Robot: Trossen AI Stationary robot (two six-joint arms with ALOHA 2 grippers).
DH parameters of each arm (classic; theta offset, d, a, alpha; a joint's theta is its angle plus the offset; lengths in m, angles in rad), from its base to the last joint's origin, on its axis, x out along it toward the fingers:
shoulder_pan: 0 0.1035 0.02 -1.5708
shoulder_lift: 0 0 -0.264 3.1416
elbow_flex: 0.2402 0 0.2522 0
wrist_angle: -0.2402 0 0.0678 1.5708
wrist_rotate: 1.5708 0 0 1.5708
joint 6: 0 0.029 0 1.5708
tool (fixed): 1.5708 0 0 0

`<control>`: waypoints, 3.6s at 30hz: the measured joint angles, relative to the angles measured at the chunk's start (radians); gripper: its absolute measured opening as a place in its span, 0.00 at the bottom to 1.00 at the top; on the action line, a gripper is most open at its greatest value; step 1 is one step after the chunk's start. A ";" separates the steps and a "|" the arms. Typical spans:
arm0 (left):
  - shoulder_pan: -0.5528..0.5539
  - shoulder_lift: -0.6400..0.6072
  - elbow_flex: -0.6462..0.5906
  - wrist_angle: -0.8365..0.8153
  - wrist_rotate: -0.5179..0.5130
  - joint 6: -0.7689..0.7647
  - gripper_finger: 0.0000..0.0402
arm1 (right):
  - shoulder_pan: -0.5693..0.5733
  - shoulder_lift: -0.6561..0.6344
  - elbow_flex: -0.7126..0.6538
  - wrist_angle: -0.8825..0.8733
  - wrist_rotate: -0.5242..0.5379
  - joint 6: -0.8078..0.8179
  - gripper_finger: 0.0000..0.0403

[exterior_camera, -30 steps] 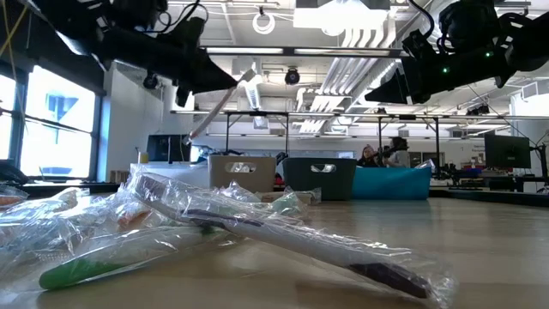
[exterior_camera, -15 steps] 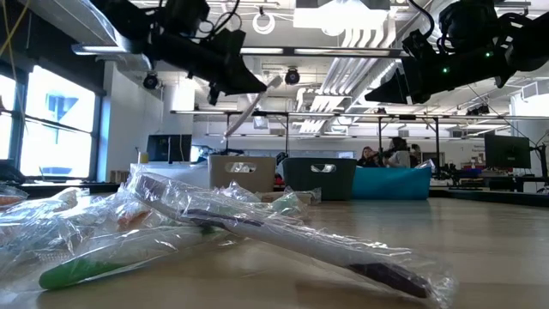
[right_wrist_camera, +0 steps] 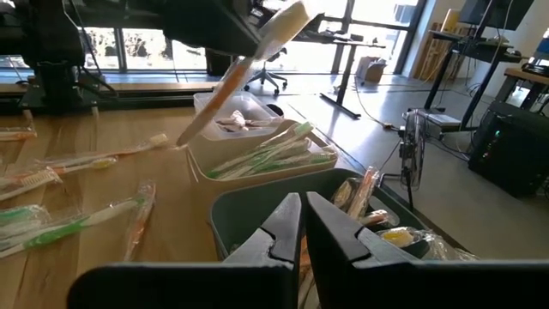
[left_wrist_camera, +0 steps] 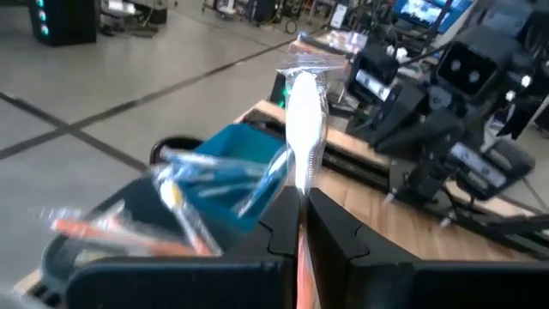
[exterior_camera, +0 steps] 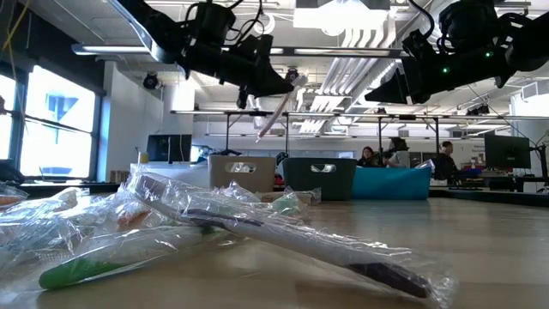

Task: Pick & Place Toothbrushes
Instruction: Put the orange toothbrush into the dark green bin

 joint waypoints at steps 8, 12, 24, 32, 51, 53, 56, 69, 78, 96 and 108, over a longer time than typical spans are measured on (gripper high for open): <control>0.000 0.101 0.117 0.006 -0.009 0.021 0.02 | 0.000 0.000 0.000 0.000 0.000 0.000 0.03; 0.000 0.152 0.147 0.055 -0.088 0.028 0.02 | 0.000 0.000 0.000 0.000 0.000 0.000 0.03; 0.057 0.257 0.152 0.206 -0.072 -0.095 0.02 | 0.000 0.000 0.000 0.000 0.000 -0.003 0.03; 0.058 0.311 0.152 0.280 -0.072 -0.111 0.02 | 0.000 0.000 0.000 0.000 0.000 -0.003 0.03; 0.058 0.357 0.152 0.279 -0.088 -0.059 0.02 | 0.000 0.000 0.000 0.000 0.000 -0.003 0.03; 0.057 0.374 0.151 0.288 -0.091 -0.058 0.02 | 0.000 0.000 0.000 0.000 0.000 -0.003 0.03; 0.058 0.387 0.151 0.289 -0.088 -0.059 0.02 | 0.000 0.000 0.000 0.000 0.000 -0.003 0.03; 0.058 0.404 0.151 0.276 -0.100 -0.059 0.02 | 0.000 0.000 0.000 0.000 0.000 -0.003 0.03; 0.058 0.404 0.151 0.203 -0.141 -0.062 0.16 | 0.000 0.000 0.000 0.000 0.000 -0.003 0.03; 0.058 0.404 0.151 0.244 -0.126 -0.066 0.49 | 0.000 0.000 0.000 0.000 0.000 -0.003 0.03; 0.058 0.404 0.151 0.237 -0.124 -0.085 0.49 | 0.000 0.000 0.000 0.000 0.000 -0.003 0.03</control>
